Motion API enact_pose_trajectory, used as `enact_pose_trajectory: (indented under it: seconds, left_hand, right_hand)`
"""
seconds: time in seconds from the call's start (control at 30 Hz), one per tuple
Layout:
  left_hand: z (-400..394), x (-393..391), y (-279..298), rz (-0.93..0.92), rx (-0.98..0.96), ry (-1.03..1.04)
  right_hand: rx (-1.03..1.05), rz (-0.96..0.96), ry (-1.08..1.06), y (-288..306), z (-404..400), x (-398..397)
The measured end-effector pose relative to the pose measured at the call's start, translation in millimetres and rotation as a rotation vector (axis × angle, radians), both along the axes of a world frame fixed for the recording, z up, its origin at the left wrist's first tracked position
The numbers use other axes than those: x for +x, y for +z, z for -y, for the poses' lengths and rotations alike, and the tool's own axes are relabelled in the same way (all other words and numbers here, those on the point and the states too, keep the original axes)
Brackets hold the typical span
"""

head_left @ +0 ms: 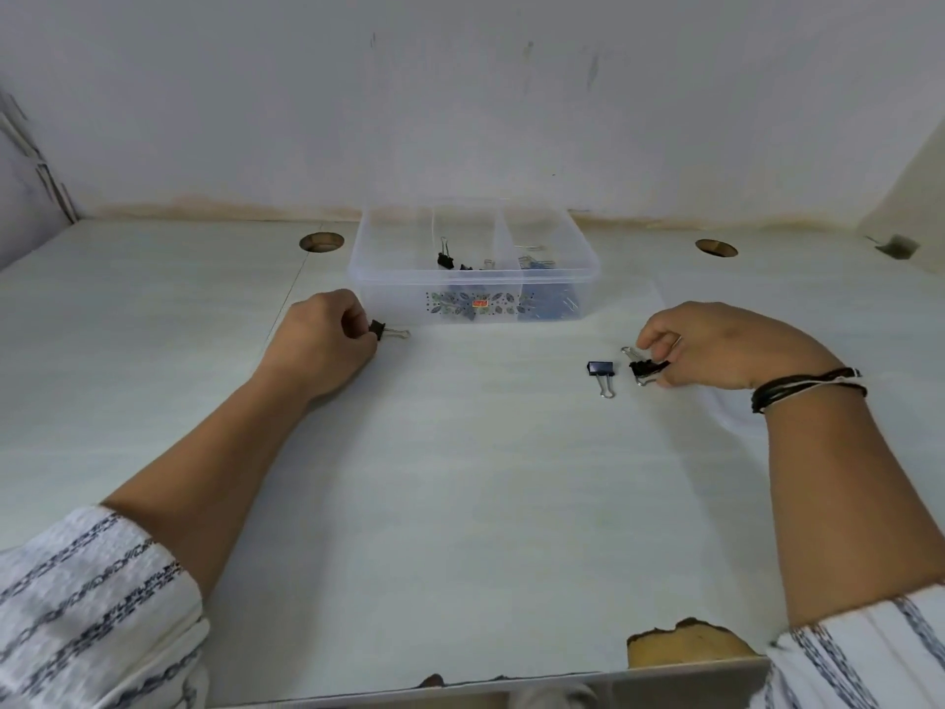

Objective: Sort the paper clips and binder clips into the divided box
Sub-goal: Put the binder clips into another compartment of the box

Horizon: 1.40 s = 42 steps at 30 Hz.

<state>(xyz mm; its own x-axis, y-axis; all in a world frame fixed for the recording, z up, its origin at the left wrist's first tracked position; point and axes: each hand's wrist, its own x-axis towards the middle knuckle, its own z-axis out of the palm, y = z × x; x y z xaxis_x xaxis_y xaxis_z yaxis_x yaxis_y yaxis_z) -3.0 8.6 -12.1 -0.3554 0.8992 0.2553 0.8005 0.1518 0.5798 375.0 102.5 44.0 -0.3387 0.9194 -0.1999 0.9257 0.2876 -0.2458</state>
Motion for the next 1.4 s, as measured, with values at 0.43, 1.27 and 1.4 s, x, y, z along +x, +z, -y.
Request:
enact_pose_trajectory:
  seconds: [0.43, 1.27, 1.4]
  left_hand:
    - [6.0, 7.6, -4.0, -0.120, 0.017, -0.142]
    - [15.4, 107.2, 11.9, 0.774, -0.007, -0.163]
    - [-3.7, 136.4, 18.5, 0.556, -0.057, -0.179]
  right_hand:
    - [-0.094, -0.395, -0.073, 9.3, 8.2, 2.4]
    - [0.001, -0.188, -0.190, -9.0, 1.5, -8.8]
    - [-0.218, -0.737, -0.303, 0.7, 2.7, -14.2]
